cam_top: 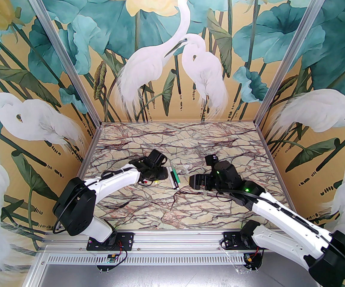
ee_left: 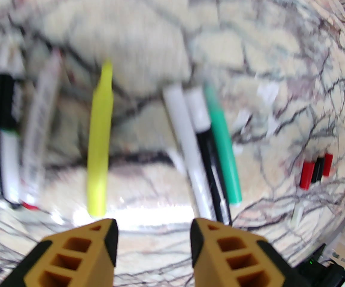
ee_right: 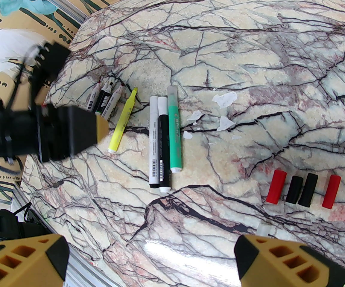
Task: Open the pen caps
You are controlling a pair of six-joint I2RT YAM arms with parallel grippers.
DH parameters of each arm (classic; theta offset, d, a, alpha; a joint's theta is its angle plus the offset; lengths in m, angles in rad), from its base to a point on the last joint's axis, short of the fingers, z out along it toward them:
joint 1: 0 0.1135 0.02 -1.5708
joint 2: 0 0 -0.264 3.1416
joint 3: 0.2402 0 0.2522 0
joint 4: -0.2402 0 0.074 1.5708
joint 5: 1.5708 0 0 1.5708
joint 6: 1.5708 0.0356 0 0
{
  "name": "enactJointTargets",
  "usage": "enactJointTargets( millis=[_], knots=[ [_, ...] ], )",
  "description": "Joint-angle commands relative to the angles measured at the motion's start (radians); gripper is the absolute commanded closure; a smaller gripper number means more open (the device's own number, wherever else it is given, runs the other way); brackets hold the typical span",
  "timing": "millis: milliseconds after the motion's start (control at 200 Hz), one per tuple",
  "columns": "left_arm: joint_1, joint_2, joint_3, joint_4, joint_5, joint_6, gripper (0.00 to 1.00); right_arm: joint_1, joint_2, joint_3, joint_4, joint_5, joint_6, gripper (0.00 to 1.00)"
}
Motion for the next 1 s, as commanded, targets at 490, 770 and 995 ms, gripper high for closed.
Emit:
enactJointTargets(
  millis=[490, 770, 995],
  knots=[
    [-0.016, 0.151, 0.045, 0.137, 0.050, -0.070, 0.52, 0.008, 0.078, 0.086, -0.019, 0.000, -0.043, 0.00],
    [-0.017, 0.198, 0.077, 0.141, 0.051, -0.064, 0.54, 0.010, 0.101, 0.081, 0.004, -0.007, -0.041, 0.00],
    [-0.017, 0.230, 0.090, 0.155, 0.069, -0.069, 0.55, 0.012, 0.099, 0.083, -0.004, -0.008, -0.048, 0.00]
  ],
)
